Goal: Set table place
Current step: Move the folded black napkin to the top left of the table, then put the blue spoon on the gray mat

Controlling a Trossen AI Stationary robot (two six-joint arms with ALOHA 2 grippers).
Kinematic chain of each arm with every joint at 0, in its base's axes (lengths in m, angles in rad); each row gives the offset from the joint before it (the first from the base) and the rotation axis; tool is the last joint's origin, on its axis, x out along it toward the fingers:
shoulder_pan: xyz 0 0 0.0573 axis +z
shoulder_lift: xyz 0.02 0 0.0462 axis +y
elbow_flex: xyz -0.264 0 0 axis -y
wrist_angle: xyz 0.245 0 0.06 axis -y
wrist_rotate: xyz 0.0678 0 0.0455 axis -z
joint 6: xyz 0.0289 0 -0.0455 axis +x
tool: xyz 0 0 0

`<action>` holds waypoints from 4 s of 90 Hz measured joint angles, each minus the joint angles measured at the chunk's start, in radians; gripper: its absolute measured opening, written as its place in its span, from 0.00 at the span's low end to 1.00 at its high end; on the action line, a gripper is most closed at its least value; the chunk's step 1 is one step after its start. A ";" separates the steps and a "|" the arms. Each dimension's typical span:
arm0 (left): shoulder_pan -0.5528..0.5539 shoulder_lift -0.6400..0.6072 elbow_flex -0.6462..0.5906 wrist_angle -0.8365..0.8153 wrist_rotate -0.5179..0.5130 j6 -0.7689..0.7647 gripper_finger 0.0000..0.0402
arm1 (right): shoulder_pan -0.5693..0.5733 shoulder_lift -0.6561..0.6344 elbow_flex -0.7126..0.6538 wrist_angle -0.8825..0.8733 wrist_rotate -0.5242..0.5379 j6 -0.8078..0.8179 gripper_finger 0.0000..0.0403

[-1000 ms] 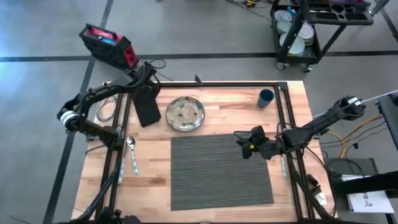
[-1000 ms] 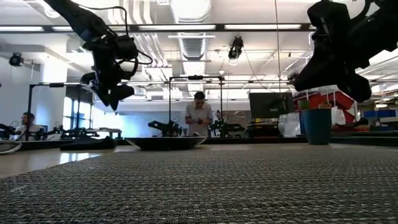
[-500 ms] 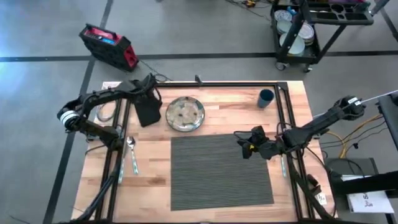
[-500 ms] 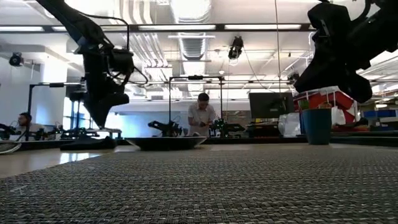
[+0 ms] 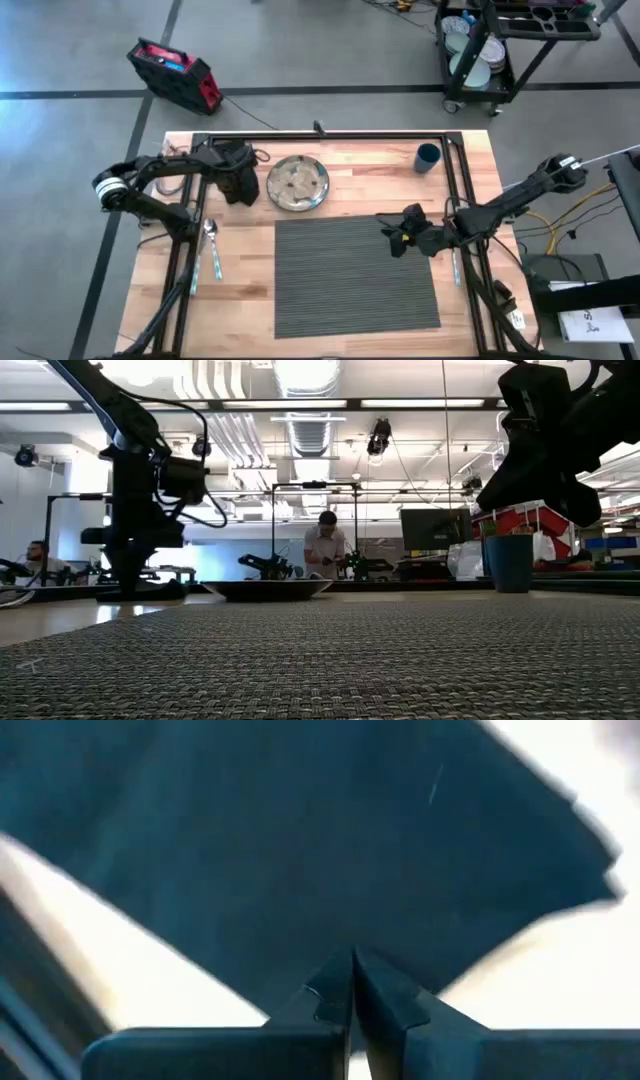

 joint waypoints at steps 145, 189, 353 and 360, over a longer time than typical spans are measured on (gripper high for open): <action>-0.059 -0.065 -0.088 0.104 -0.121 -0.249 0.00 | 0.000 0.000 0.000 -0.032 -0.052 -0.025 0.05; -0.283 -0.226 0.064 -0.078 -0.102 -0.378 0.00 | 0.003 -0.007 0.000 -0.033 -0.206 0.017 0.05; -0.993 -0.109 -0.007 -0.048 0.099 -0.841 0.24 | -0.231 0.556 0.428 0.184 -0.294 -0.029 0.05; -1.029 -0.151 -0.038 -0.051 0.104 -0.931 0.20 | -0.266 0.549 0.468 0.112 -0.325 -0.113 0.04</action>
